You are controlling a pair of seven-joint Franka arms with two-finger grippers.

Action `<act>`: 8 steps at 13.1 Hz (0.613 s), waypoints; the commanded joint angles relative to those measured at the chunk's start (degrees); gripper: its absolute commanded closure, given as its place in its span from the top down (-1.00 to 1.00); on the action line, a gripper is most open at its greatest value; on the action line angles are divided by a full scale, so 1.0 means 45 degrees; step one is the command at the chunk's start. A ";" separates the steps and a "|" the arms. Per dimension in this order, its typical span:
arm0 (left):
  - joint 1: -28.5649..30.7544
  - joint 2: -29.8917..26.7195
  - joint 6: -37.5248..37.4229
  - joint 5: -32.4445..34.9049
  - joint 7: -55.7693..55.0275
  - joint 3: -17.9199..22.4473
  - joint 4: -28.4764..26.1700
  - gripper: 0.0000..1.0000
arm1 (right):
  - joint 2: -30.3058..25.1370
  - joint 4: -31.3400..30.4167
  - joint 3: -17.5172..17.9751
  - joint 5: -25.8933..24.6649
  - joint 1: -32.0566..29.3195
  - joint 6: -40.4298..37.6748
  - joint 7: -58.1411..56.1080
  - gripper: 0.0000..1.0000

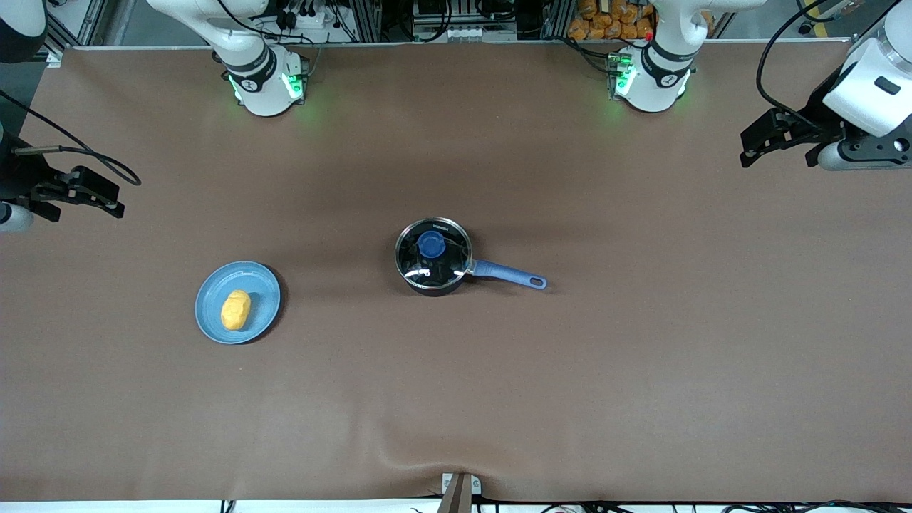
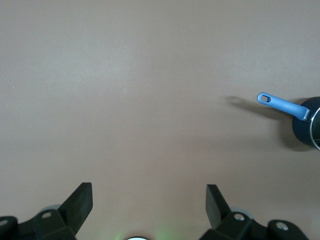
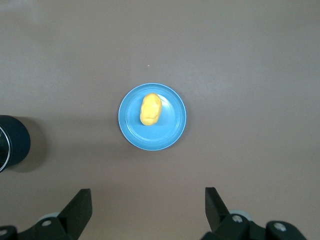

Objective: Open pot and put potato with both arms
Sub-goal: 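Reach the right gripper to the potato while the left gripper reaches the lid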

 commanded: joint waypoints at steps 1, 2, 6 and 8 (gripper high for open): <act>0.0058 0.0047 -0.0351 0.0291 0.0192 -0.0044 0.0344 1.00 | -0.0073 -0.0243 0.0156 0.0054 -0.0079 0.0195 0.0155 1.00; 0.0058 0.0085 -0.0351 0.0310 0.0173 -0.0025 0.0499 1.00 | -0.0073 -0.0303 0.0175 0.0054 -0.0020 0.0293 0.0155 1.00; 0.0116 0.0163 -0.0778 0.0349 0.0075 -0.0024 0.0871 1.00 | 0.0569 -0.0555 0.0195 0.0093 0.0078 0.0702 0.0194 1.00; 0.0136 0.0144 -0.0800 0.0330 0.0056 -0.0024 0.0872 1.00 | 0.0882 -0.1412 0.0176 0.0249 0.0156 0.1657 0.0194 1.00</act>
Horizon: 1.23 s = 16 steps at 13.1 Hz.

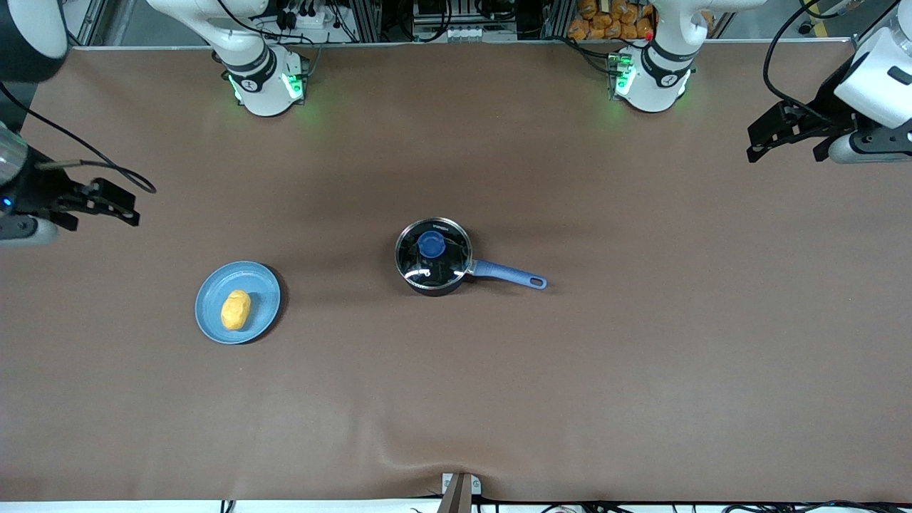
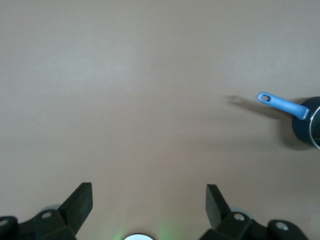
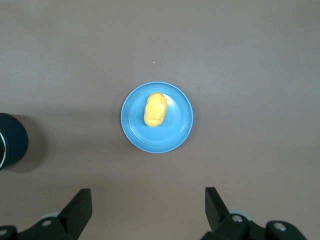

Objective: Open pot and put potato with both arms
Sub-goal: 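Reach the right gripper to the potato while the left gripper reaches the lid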

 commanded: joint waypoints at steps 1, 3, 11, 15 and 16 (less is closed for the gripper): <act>-0.0056 0.0105 -0.0410 0.0219 -0.0041 -0.0124 0.0442 1.00 | 0.0805 -0.0931 0.0006 0.0162 0.0092 0.1096 0.0174 1.00; -0.0154 0.0415 -0.0372 0.0179 -0.1399 -0.0803 0.0539 1.00 | 0.1899 -0.0914 0.0006 0.0162 0.0053 0.1584 0.0174 1.00; -0.2337 0.4318 0.2614 0.0277 -0.7555 -0.3601 0.1552 1.00 | 0.5610 -0.0914 0.0006 0.1276 -0.0103 0.4219 0.0233 1.00; -0.4622 0.6447 0.3687 0.1701 -1.0191 -0.3523 0.2587 1.00 | 0.6668 -0.0914 -0.0014 0.1276 -0.0143 0.5492 0.0213 1.00; -0.5091 0.7149 0.4232 0.1819 -1.0739 -0.3484 0.2977 1.00 | 0.6863 -0.0933 -0.0014 0.1276 -0.0143 0.5745 0.0213 1.00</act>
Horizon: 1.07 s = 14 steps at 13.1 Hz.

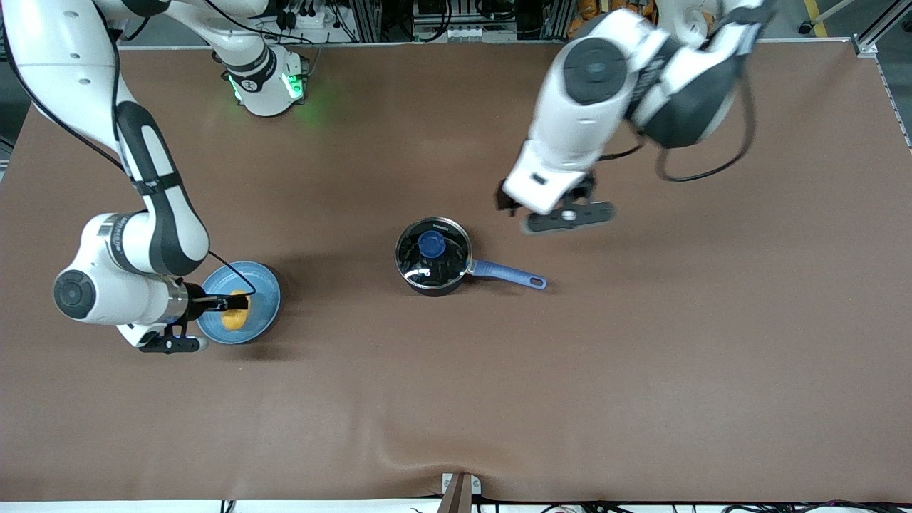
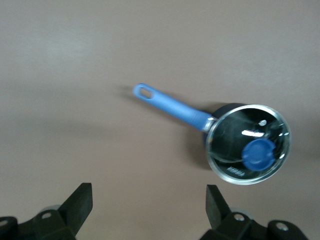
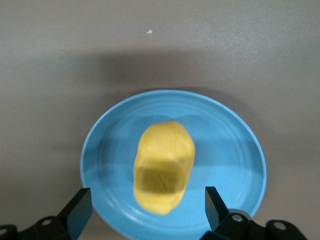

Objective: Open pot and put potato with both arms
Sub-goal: 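Reach the right gripper to the potato while the left gripper reaches the lid, then grasp the potato with the right gripper while the left gripper grasps the knob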

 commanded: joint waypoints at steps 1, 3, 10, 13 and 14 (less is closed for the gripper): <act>-0.1269 0.1924 0.0992 0.0649 -0.1396 0.0180 0.1617 1.00 | 0.0472 0.0212 0.0097 0.0137 -0.0122 0.0378 0.0110 1.00; -0.2321 0.2767 0.1971 0.1038 -0.1905 0.0510 0.1816 1.00 | 0.0630 0.0212 0.0097 0.0137 -0.0141 0.0418 0.0149 1.00; -0.4749 0.4039 0.3673 0.1079 -0.2591 0.2602 0.1796 1.00 | 0.0689 -0.0062 0.0097 0.0137 -0.0161 0.0009 0.0442 0.59; -0.4749 0.4118 0.3674 0.1079 -0.2630 0.2602 0.1757 1.00 | 0.0650 0.0036 0.0097 0.0118 -0.0142 -0.0284 0.0365 -0.22; -0.4749 0.4156 0.3674 0.1079 -0.2611 0.2602 0.1757 1.00 | 0.0630 0.0075 0.0097 0.0118 -0.0122 -0.0305 0.0306 -0.42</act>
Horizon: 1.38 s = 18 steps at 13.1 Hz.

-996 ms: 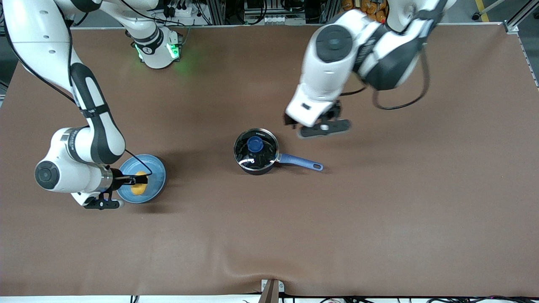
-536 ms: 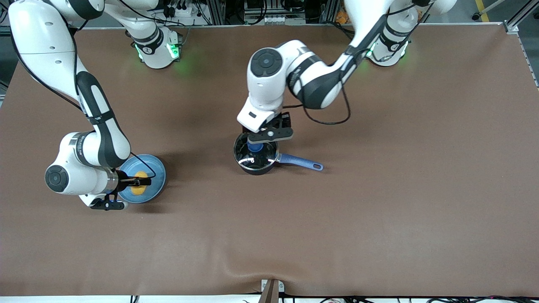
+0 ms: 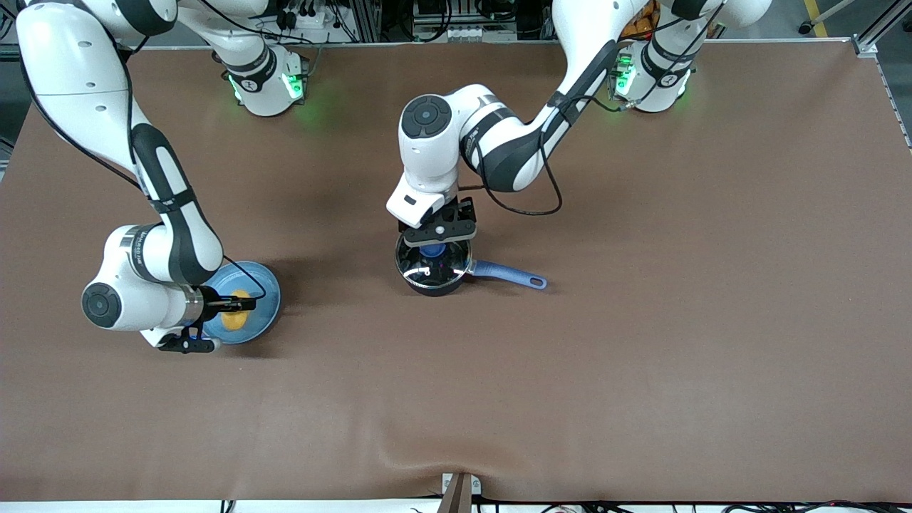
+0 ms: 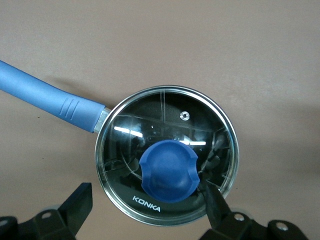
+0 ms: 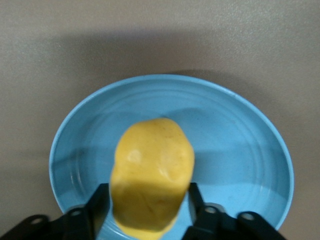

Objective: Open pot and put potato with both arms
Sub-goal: 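Grasp the potato with the right gripper while the left gripper grasps the knob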

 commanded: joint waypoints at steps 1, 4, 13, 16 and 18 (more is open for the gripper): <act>-0.0113 0.0305 -0.0010 0.0325 -0.0255 0.0065 0.0376 1.00 | -0.0153 0.0149 0.0111 0.0087 -0.0112 -0.0236 -0.0080 -0.56; -0.0113 0.0520 0.0341 0.0325 -0.0294 0.0045 0.0376 1.00 | -0.0407 0.0908 0.0111 0.0009 -0.0053 -0.1052 -0.0100 -0.60; -0.0250 0.1126 0.1338 0.0344 -0.0937 0.0084 0.0357 1.00 | -0.1658 0.1341 0.0365 0.0126 0.1253 -0.2443 0.0135 -0.60; -0.0152 0.1224 0.1338 0.0344 -0.1017 0.0084 0.0376 0.83 | -0.1658 0.1321 0.0365 0.0146 0.1586 -0.2463 0.0154 -0.57; -0.0152 0.1244 0.1338 0.0325 -0.1056 0.0084 0.0337 0.60 | -0.1639 0.1341 0.0365 0.0146 0.1743 -0.2443 0.0154 -0.56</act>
